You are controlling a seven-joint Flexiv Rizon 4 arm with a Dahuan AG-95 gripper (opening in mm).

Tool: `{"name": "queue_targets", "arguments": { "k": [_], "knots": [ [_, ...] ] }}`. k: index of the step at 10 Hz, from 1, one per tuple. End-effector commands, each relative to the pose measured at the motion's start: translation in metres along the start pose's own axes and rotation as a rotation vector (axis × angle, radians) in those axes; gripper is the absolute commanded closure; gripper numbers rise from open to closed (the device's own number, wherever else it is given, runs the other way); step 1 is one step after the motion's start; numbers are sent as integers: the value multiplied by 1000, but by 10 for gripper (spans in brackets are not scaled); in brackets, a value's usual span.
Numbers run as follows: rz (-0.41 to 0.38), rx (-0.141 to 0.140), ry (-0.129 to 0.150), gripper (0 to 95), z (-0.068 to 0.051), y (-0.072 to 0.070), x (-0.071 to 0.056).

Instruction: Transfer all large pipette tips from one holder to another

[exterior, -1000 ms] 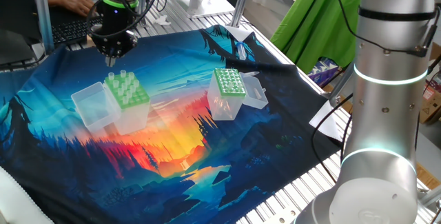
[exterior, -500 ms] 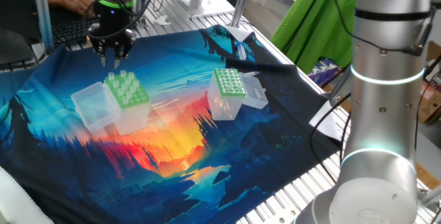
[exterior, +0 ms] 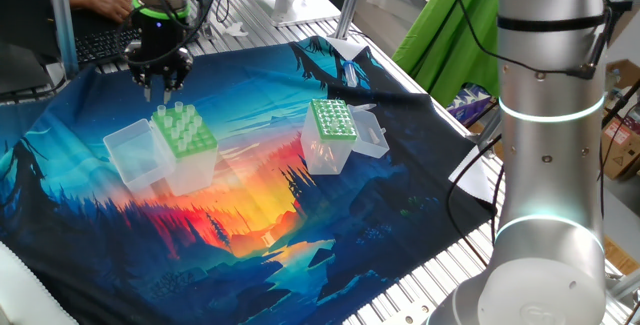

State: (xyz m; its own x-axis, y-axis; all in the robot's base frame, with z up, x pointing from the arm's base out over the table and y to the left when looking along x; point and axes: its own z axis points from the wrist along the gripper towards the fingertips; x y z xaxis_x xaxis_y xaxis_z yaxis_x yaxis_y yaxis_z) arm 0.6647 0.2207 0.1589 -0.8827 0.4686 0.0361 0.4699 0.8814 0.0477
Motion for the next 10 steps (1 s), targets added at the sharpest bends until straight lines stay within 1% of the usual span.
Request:
{"name": "queue_targets", "arguments": {
  "k": [1,4,5,8,10],
  "knots": [
    [-68,31,-12,570,2,-3,4],
    [-90,31,-12,570,5,-5,8],
    [-87,30,-12,760,6,-6,9],
    [-91,30,-11,760,8,-7,11],
    [-98,32,-16,760,10,-9,13]
  ]
}}
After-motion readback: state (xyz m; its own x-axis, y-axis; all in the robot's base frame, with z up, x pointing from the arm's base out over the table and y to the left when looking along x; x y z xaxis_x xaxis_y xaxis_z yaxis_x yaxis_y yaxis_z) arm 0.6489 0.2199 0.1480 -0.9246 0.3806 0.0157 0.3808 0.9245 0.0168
